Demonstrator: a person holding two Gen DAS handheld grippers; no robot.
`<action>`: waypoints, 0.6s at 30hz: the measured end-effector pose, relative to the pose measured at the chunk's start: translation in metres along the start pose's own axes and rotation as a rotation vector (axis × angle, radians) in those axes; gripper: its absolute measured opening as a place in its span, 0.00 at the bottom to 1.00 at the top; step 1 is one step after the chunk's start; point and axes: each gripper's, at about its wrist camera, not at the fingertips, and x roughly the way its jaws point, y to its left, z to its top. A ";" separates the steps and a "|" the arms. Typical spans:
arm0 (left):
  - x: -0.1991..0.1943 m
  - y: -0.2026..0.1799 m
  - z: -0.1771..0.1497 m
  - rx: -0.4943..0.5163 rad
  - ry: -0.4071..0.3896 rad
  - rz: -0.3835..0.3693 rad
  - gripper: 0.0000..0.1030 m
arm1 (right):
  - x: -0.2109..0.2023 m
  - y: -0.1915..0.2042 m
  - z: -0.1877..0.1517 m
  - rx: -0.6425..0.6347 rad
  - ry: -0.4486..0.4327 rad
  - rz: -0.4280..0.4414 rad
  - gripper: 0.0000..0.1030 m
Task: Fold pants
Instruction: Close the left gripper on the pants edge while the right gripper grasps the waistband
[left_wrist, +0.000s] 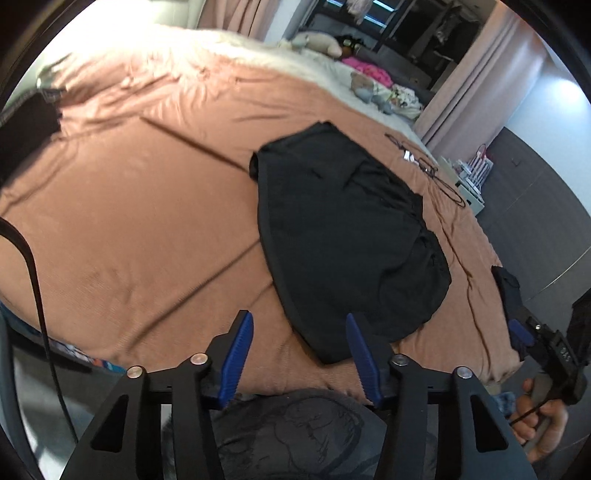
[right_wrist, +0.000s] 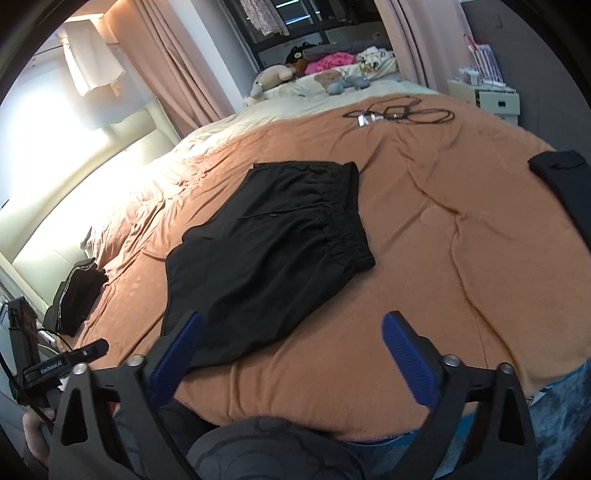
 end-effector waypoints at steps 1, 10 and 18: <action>0.005 0.002 0.001 -0.015 0.019 -0.007 0.52 | 0.003 -0.004 0.001 0.005 0.003 0.007 0.91; 0.036 0.007 0.004 -0.100 0.147 -0.049 0.51 | 0.034 -0.029 0.008 0.045 0.060 0.057 0.88; 0.062 0.009 0.002 -0.204 0.259 -0.110 0.44 | 0.060 -0.050 0.010 0.101 0.117 0.122 0.88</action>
